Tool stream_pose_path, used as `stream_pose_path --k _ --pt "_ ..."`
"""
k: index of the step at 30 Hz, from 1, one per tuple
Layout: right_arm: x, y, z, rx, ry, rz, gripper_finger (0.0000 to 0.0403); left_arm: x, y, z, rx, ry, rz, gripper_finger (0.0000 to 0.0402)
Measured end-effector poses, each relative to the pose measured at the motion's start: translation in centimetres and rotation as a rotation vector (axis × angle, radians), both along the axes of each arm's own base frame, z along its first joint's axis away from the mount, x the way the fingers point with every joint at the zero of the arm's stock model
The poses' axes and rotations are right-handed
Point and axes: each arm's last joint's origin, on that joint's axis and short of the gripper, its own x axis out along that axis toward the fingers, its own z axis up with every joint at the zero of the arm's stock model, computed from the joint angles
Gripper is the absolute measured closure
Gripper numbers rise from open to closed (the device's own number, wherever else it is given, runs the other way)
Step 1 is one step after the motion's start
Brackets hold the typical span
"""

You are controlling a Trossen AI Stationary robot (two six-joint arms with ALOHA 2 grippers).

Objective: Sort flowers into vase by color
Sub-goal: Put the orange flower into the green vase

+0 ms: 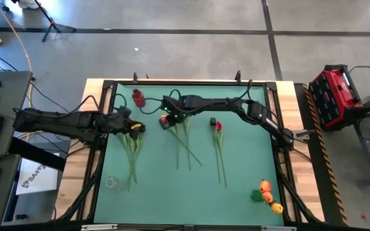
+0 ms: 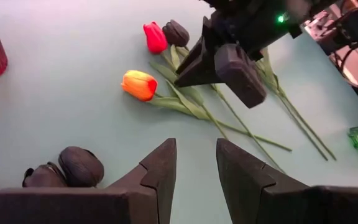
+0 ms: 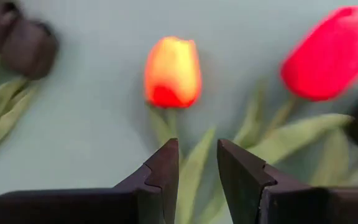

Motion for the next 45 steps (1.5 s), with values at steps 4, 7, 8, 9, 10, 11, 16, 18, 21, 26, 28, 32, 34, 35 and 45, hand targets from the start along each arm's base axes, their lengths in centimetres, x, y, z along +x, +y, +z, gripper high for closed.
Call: stream_pose_path --k 4,7,8,9,10,11,16,18,21,26,28,32,34,35,45 --pt "0.9 0.8 -1.3 -0.009 -0.033 0.091 0.0304 0.3 0.0 -0.2 -0.011 0.005 -0.001 0.0300" --pt "0.8 1.2 -1.5 -0.086 0.006 0.107 0.0304 0.4 0.0 -0.2 -0.035 0.001 0.017 0.0300" --pt "0.7 1.2 -1.4 -0.109 0.018 0.106 0.0304 0.5 0.0 -0.2 -0.041 -0.004 0.022 0.0300" --pt "0.6 1.1 -1.4 -0.125 0.034 0.108 0.0304 0.5 0.0 -0.2 -0.044 -0.005 0.025 0.0300" --pt "0.6 1.1 -1.5 -0.131 0.040 0.110 0.0304 0.5 0.0 -0.2 -0.044 -0.005 0.025 0.0300" --pt "0.6 1.0 -1.4 -0.134 0.037 0.114 0.0304 0.5 0.0 -0.2 -0.044 -0.005 0.025 0.0300" --pt "1.6 0.9 -1.3 -0.147 -0.067 0.161 0.0304 0.5 0.0 -0.2 -0.038 -0.008 0.039 0.0300" --pt "1.9 0.9 -2.0 -0.130 -0.081 0.171 0.0304 0.5 0.0 -0.2 -0.038 -0.012 0.056 0.0300" --pt "1.8 0.8 -3.0 -0.113 -0.052 0.165 0.0304 0.5 0.1 -0.2 -0.038 -0.018 0.070 0.0300" --pt "1.7 0.9 -3.8 -0.077 -0.020 0.157 0.0304 0.6 0.1 -0.1 -0.039 -0.028 0.071 0.0300" --pt "1.7 1.0 -3.8 -0.052 -0.023 0.174 0.0304 0.6 0.1 -0.1 -0.039 -0.028 0.071 0.0300" --pt "1.3 1.4 -2.8 -0.004 -0.030 0.198 0.0304 0.6 0.1 -0.1 -0.051 -0.032 0.077 0.0300" --pt "1.3 1.8 -1.9 -0.004 -0.048 0.208 0.0304 0.6 0.1 -0.1 -0.050 -0.031 0.076 0.0300" --pt "1.2 1.9 -1.1 -0.008 -0.063 0.212 0.0304 0.6 0.1 -0.1 -0.047 -0.029 0.073 0.0300" --pt "0.6 1.6 0.4 -0.122 -0.029 0.186 0.0304 0.5 0.1 -0.2 -0.037 -0.022 0.070 0.0300"
